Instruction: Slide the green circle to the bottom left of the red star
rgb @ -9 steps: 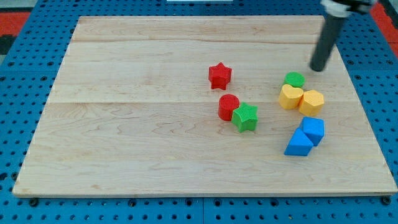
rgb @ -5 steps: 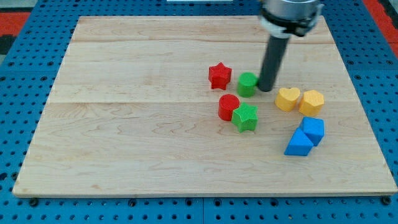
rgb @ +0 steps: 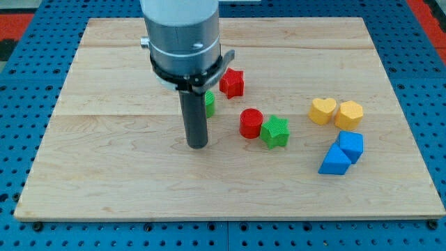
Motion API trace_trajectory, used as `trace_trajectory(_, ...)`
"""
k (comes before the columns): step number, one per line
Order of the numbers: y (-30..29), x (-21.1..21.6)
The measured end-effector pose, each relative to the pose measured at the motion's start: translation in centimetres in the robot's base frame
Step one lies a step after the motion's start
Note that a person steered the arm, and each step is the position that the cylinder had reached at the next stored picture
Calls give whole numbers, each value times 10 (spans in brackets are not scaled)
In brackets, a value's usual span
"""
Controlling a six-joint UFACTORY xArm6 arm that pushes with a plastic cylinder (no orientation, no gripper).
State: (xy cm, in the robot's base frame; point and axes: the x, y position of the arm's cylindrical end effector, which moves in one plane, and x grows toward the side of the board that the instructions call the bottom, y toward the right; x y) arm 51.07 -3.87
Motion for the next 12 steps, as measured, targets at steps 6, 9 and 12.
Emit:
trace_trajectory(6,60,6)
trace_trajectory(9,59,6)
trace_trajectory(12,59,1)
